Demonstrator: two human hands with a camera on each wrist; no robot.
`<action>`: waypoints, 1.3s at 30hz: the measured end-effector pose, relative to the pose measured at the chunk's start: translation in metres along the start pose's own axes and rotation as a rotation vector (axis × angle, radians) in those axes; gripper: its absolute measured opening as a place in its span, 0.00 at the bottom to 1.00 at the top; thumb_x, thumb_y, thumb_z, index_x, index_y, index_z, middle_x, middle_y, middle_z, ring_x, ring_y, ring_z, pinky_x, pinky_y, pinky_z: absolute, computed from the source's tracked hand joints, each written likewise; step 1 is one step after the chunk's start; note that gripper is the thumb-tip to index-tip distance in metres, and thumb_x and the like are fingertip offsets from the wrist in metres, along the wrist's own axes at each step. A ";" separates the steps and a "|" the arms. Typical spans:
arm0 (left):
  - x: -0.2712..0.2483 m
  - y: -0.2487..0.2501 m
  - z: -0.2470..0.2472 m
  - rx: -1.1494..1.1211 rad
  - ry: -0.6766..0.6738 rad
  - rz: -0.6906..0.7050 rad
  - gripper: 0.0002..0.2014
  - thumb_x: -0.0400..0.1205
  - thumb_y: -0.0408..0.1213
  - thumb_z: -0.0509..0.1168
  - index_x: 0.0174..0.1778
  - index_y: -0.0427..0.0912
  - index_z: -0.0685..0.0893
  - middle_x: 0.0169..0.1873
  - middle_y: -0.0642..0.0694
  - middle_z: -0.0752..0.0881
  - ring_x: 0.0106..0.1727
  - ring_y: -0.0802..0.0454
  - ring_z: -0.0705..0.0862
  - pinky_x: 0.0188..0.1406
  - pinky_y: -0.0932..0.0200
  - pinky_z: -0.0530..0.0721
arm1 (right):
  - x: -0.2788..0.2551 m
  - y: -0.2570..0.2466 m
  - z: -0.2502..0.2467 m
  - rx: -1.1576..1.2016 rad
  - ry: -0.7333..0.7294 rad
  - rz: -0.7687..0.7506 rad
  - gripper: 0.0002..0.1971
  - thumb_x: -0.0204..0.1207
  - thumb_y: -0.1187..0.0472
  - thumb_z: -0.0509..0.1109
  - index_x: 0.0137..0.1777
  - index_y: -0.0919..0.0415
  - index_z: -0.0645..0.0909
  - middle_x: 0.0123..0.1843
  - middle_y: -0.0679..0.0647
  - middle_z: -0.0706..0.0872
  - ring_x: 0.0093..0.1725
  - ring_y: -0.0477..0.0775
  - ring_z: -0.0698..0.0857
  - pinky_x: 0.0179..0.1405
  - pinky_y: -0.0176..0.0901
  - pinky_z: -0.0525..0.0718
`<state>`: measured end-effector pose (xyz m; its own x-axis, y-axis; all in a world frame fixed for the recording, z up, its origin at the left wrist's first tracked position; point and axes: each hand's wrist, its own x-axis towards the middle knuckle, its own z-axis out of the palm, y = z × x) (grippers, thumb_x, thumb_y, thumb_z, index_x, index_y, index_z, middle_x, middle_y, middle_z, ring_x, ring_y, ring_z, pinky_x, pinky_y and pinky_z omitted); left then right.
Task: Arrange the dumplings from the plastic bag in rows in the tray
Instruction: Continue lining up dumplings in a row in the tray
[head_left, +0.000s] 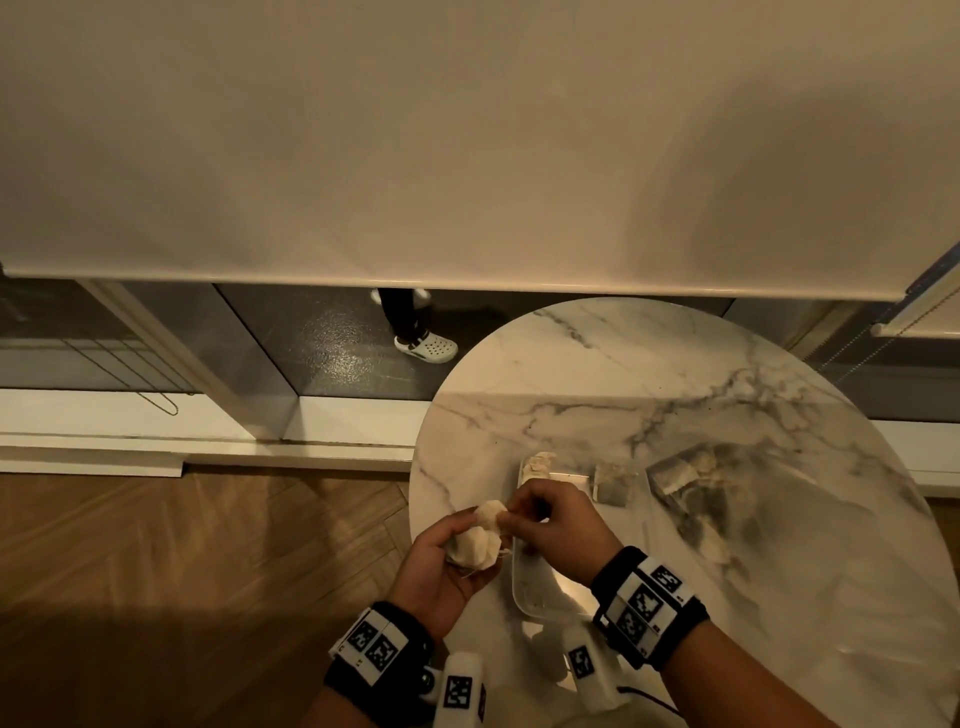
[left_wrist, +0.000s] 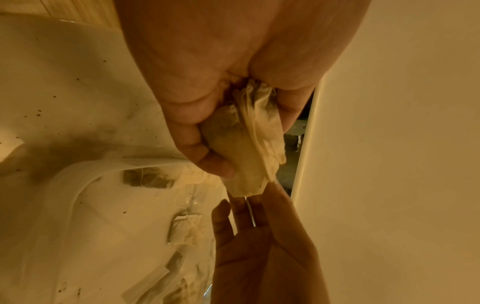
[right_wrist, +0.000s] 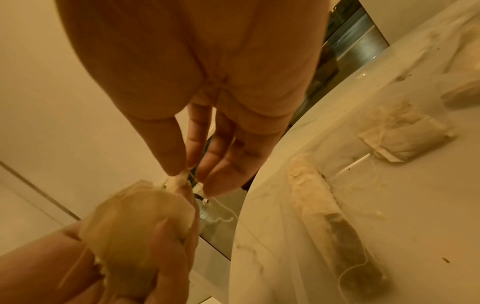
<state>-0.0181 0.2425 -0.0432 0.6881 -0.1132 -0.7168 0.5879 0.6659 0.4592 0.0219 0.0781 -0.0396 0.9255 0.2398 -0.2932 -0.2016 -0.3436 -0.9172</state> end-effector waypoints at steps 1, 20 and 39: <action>0.000 0.000 -0.001 -0.001 -0.001 -0.003 0.15 0.79 0.35 0.65 0.58 0.33 0.88 0.46 0.33 0.89 0.42 0.42 0.87 0.42 0.50 0.85 | 0.000 0.000 -0.001 0.016 0.006 0.006 0.04 0.74 0.62 0.78 0.41 0.60 0.86 0.36 0.57 0.90 0.32 0.51 0.87 0.33 0.45 0.88; 0.005 0.006 -0.017 -0.134 0.039 -0.035 0.13 0.74 0.35 0.69 0.53 0.36 0.87 0.46 0.39 0.90 0.43 0.41 0.89 0.35 0.53 0.86 | 0.020 0.049 -0.046 -0.022 0.084 0.341 0.04 0.80 0.64 0.72 0.51 0.62 0.82 0.42 0.61 0.90 0.40 0.56 0.88 0.46 0.53 0.89; 0.001 0.016 -0.036 -0.242 0.048 -0.004 0.10 0.76 0.36 0.67 0.51 0.38 0.86 0.42 0.41 0.90 0.38 0.44 0.88 0.32 0.55 0.87 | 0.048 0.072 -0.011 -0.348 -0.115 0.526 0.05 0.75 0.70 0.75 0.41 0.60 0.87 0.44 0.61 0.90 0.43 0.59 0.92 0.42 0.52 0.93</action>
<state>-0.0236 0.2793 -0.0553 0.6616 -0.0849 -0.7451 0.4675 0.8235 0.3213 0.0553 0.0543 -0.1171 0.6872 0.0477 -0.7249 -0.4855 -0.7121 -0.5071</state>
